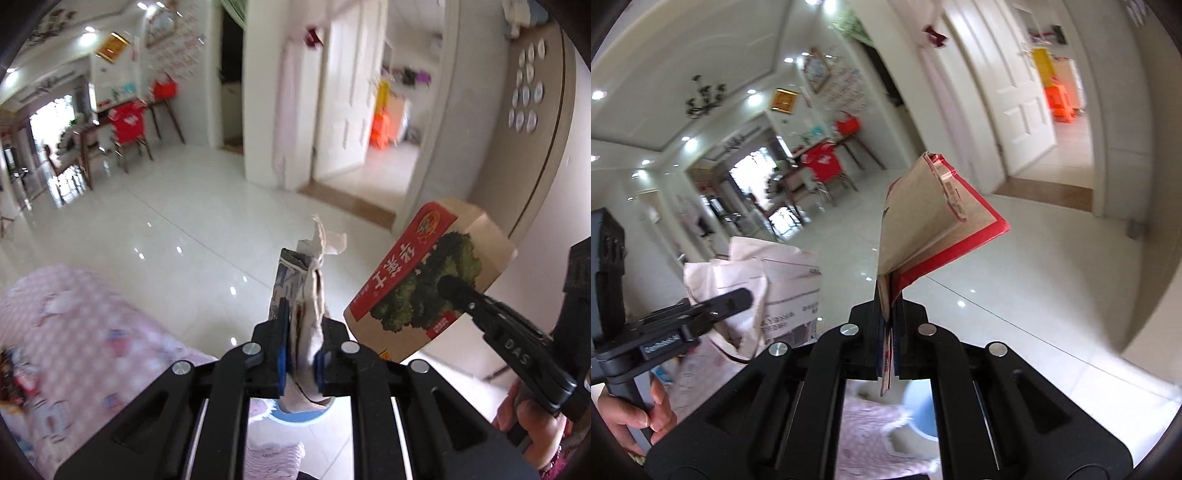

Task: Collect trash
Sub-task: 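Carry items to the blue bucket and open the left tool while the right tool holds the box, then open the right tool to drop the cardboard box into the bucket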

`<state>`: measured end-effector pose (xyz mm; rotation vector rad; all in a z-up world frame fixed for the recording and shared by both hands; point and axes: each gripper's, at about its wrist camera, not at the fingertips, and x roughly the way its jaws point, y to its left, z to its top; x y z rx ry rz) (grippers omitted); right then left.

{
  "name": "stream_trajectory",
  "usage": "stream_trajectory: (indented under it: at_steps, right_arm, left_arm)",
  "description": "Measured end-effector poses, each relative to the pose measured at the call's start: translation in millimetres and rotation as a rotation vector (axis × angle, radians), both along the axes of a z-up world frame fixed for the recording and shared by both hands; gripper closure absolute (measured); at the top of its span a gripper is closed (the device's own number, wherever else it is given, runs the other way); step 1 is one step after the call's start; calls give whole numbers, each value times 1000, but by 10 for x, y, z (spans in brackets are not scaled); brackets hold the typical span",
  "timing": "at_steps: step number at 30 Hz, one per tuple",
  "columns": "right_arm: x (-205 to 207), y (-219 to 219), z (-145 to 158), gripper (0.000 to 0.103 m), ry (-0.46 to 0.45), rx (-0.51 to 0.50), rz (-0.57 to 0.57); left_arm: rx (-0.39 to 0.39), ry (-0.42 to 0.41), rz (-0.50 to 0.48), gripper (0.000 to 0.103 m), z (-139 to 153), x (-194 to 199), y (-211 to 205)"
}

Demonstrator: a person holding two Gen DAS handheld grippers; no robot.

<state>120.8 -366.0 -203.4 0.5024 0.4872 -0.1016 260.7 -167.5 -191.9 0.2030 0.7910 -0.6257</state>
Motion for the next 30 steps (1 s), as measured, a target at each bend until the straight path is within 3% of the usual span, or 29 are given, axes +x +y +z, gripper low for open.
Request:
stream_trajectory:
  at_steps: [1, 2, 3, 5, 10, 17, 27, 30]
  right_arm:
    - [13, -78, -87, 100, 14, 6, -16]
    - [53, -138, -102, 100, 24, 7, -25]
    - [78, -168, -170, 100, 34, 7, -32]
    - [125, -253, -277, 100, 58, 16, -42]
    - [290, -247, -379, 100, 100, 39, -28]
    - [317, -136, -464, 100, 113, 37, 5]
    - [463, 3, -514, 99, 126, 8, 29]
    - [553, 48, -565, 92, 117, -13, 42]
  left_arm:
    - [7, 12, 1, 87, -89, 87, -92]
    - [20, 32, 2, 73, -193, 192, -189]
    - [29, 42, 7, 50, -217, 235, -238]
    - [52, 45, 46, 32, -356, 366, -339]
    - [54, 72, 78, 32, -480, 426, -355]
    - [86, 49, 115, 26, -358, 291, -190]
    - [92, 31, 168, 24, -268, 250, 92]
    - [86, 21, 186, 23, -216, 253, 217]
